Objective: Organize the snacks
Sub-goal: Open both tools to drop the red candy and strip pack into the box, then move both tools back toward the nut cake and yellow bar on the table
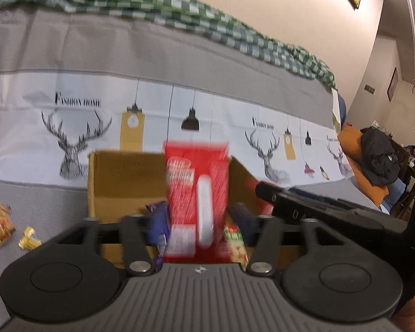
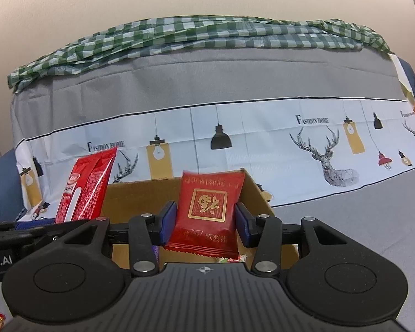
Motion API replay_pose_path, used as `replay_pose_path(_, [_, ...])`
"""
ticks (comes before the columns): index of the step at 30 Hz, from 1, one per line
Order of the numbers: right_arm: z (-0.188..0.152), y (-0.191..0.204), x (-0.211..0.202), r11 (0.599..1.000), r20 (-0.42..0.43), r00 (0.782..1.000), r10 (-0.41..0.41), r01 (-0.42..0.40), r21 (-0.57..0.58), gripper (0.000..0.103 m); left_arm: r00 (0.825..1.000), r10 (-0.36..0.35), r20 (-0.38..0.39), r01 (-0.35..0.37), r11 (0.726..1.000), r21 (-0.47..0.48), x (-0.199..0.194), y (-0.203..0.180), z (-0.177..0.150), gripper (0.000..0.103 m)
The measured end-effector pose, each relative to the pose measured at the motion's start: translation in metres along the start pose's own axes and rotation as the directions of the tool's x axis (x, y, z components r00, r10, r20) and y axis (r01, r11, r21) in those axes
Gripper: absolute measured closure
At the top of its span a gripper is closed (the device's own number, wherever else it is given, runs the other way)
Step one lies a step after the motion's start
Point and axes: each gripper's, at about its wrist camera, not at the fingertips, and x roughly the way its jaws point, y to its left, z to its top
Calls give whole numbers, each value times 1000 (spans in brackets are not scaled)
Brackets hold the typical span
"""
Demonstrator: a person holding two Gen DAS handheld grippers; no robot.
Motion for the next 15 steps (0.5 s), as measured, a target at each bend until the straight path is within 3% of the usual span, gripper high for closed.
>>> replay_pose_path(2, [0, -1, 1, 1000, 1, 1000, -14, 14, 6, 45, 1000, 20, 4, -20, 1000, 9, 0, 0, -1, 32])
replay_pose_path(7, [0, -4, 2, 999, -1, 1000, -28, 28, 34, 43, 999, 38, 28, -38, 999, 7, -7, 5, 0, 34])
replay_pose_path(10, [0, 0, 2, 999, -1, 1000, -27, 27, 37, 43, 998, 46, 33, -45, 999, -20, -13, 15, 1, 50])
replay_pose_path(12, [0, 5, 2, 999, 2, 1000, -23, 23, 37, 43, 998, 47, 33, -46, 998, -47, -18, 25, 3, 68])
replay_pose_path(15, [-1, 16, 2, 1000, -1, 1000, -13, 13, 29, 45, 997, 68, 42, -64, 994, -86, -28, 43, 6, 82])
